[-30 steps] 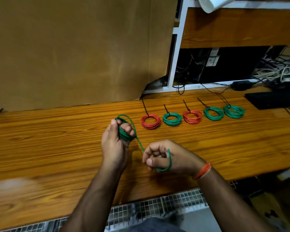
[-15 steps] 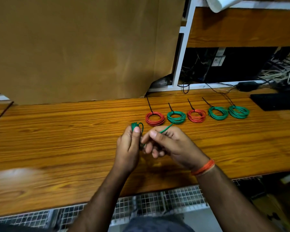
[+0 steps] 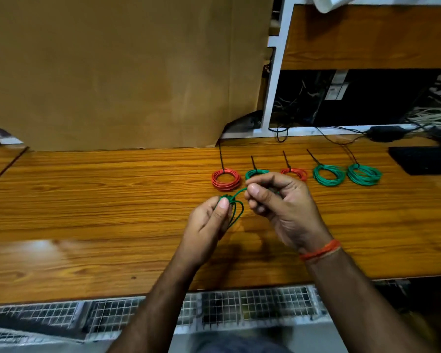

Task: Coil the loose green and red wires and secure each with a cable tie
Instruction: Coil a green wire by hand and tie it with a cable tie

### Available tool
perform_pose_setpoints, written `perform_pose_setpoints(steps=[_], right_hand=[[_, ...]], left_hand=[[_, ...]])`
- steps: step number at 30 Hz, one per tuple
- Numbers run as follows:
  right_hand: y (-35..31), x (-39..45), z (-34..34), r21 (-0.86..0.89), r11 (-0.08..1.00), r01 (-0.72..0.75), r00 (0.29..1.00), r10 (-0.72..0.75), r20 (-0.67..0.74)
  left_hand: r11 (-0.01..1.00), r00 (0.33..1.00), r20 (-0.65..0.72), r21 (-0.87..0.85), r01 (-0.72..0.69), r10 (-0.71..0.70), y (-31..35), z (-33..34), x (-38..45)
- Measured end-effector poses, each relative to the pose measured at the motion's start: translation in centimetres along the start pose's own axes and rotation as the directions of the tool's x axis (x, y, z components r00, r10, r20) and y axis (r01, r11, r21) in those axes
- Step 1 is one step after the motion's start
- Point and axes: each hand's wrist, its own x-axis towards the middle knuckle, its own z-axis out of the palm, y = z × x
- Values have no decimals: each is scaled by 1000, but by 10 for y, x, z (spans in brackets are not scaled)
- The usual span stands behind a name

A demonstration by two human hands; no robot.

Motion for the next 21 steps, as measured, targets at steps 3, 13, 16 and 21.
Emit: perform_pose_setpoints(steps=[3,13,16,21], right_hand=[[-14,-3,-44,-252,966,55,998,-52,20],[-44,-30,-156,-779,548,304,952,-200,231],[-46,-39,-168,-725,622,297,955,-200,220],[-43,-48,-178,-608,742,283,959,-230,164]], left_hand=[[992,998,-26,-115,60,-63,3,37,3],[812,976,29,-548,198,-218,-2,159,-9],[791,971,18,-575,206,-240,-5,182,-16],[812,964,-22,-545,211,-265,-1,199,-17]])
